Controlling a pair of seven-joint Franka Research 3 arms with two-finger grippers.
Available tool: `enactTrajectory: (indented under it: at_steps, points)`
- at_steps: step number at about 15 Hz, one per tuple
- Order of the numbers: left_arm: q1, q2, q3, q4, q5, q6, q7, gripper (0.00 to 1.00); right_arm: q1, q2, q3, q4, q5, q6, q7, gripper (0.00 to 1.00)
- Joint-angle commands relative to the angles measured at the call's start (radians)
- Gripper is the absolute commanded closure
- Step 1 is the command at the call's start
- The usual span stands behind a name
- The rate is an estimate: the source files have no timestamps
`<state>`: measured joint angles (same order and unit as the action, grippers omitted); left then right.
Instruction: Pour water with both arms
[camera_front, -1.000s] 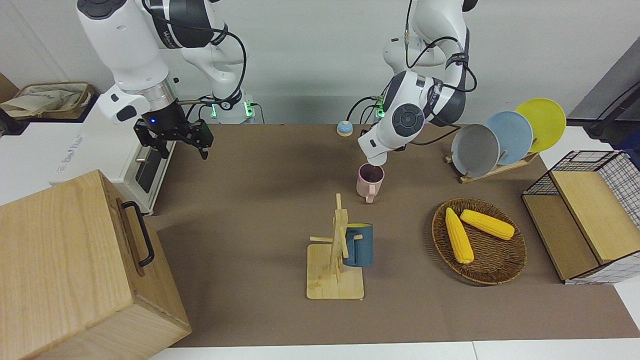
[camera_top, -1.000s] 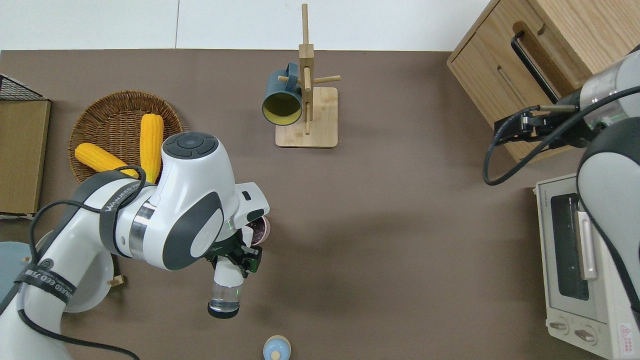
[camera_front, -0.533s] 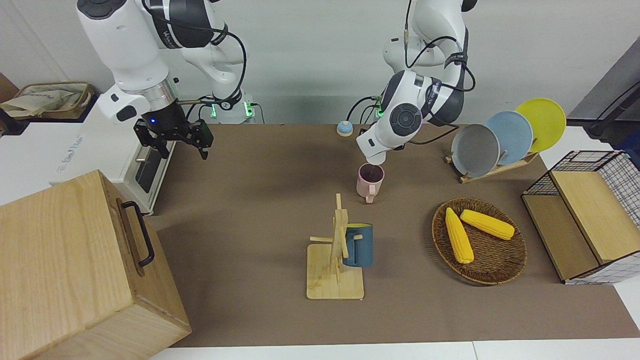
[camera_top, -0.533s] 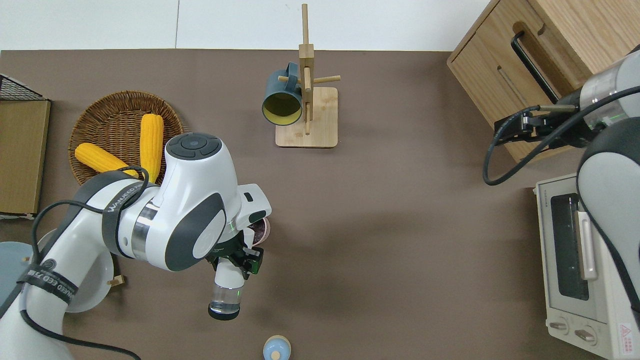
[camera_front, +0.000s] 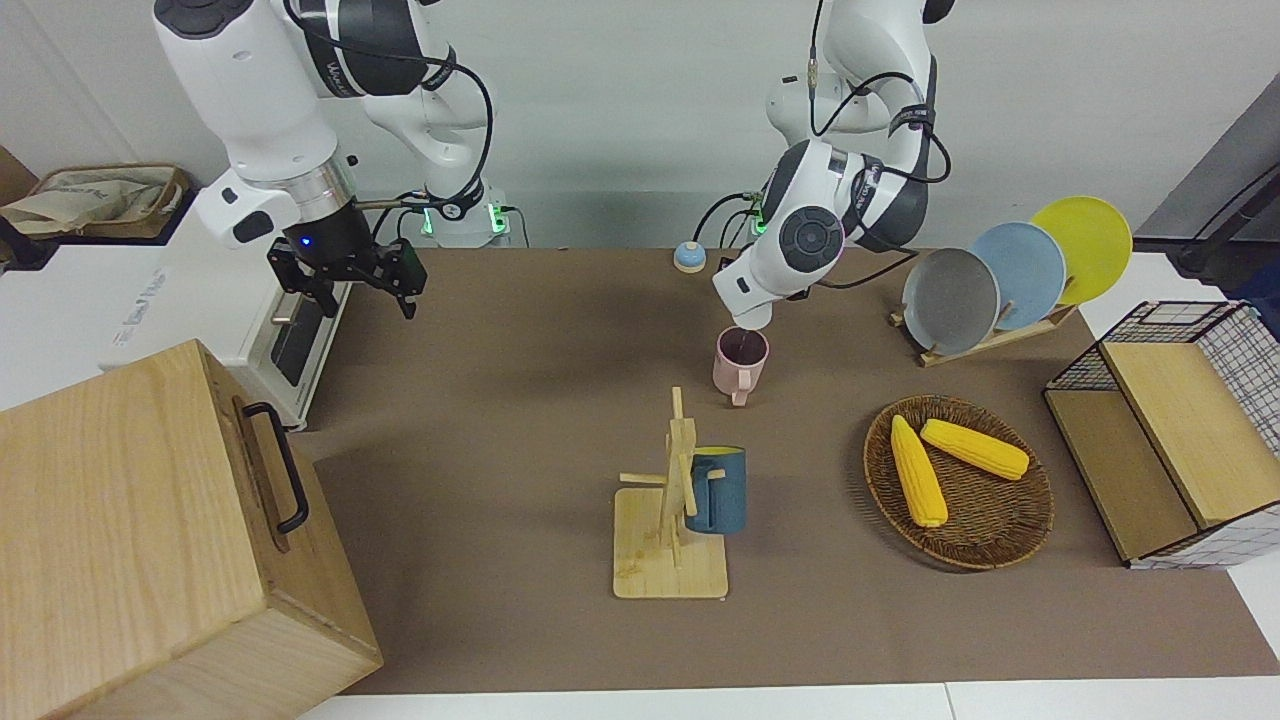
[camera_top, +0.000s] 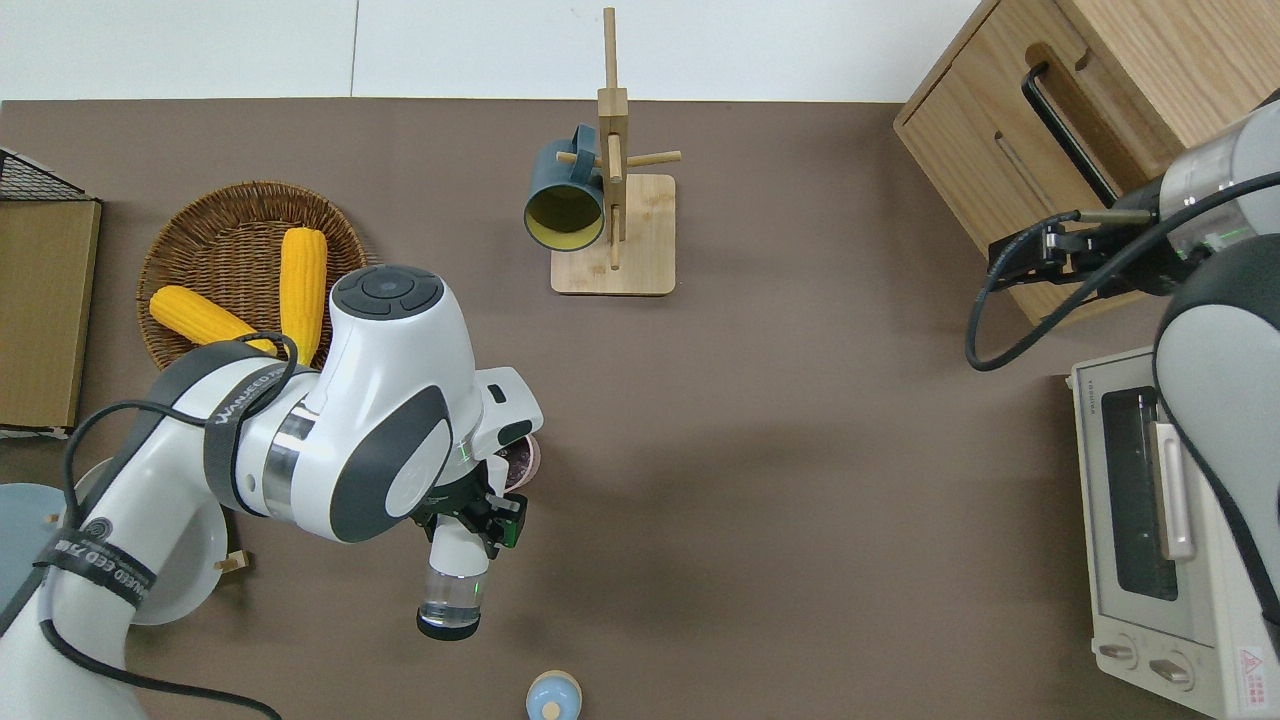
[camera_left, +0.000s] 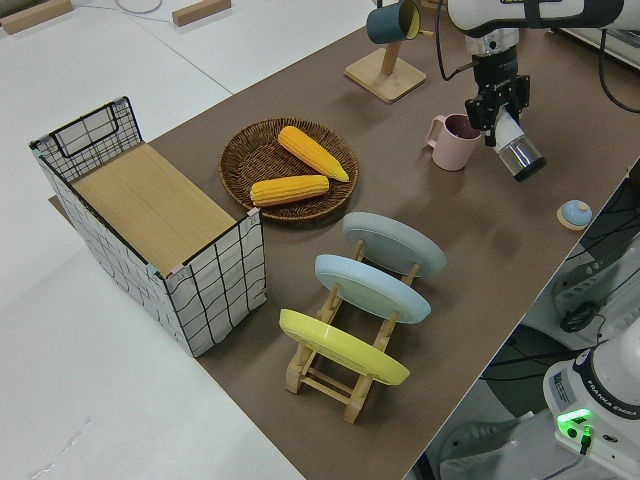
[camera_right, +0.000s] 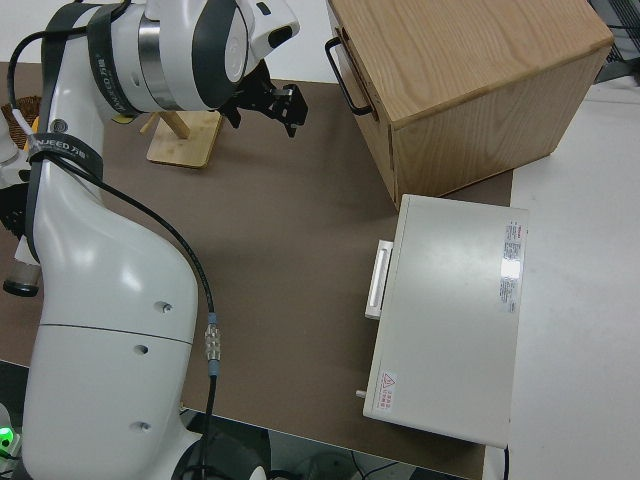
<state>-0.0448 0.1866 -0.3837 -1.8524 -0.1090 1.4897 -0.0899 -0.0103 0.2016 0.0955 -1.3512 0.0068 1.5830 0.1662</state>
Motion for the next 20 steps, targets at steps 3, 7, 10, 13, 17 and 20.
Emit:
enactTrajectory:
  at_steps: [3,7,10,13,17,20]
  points:
    - [-0.006,-0.007,-0.001,0.035,0.018,-0.046,-0.028,1.00,-0.023,-0.025,0.015,-0.034,0.018,0.022,-0.019,0.009]
    - [-0.006,-0.007,-0.001,0.035,0.018,-0.042,-0.030,1.00,-0.023,-0.025,0.015,-0.034,0.018,0.022,-0.019,0.009]
    - [-0.006,-0.009,-0.001,0.035,0.018,-0.029,-0.033,1.00,-0.023,-0.025,0.015,-0.034,0.018,0.022,-0.019,0.009]
    - [-0.004,-0.010,-0.001,0.033,0.017,-0.025,-0.033,1.00,-0.023,-0.025,0.015,-0.034,0.018,0.022,-0.019,0.009]
    - [-0.003,-0.032,-0.001,0.022,0.014,-0.013,-0.034,1.00,-0.023,-0.025,0.015,-0.034,0.018,0.022,-0.019,0.009]
    - [0.003,-0.096,0.000,-0.040,0.003,0.058,-0.036,1.00,-0.023,-0.025,0.015,-0.034,0.018,0.022,-0.019,0.009]
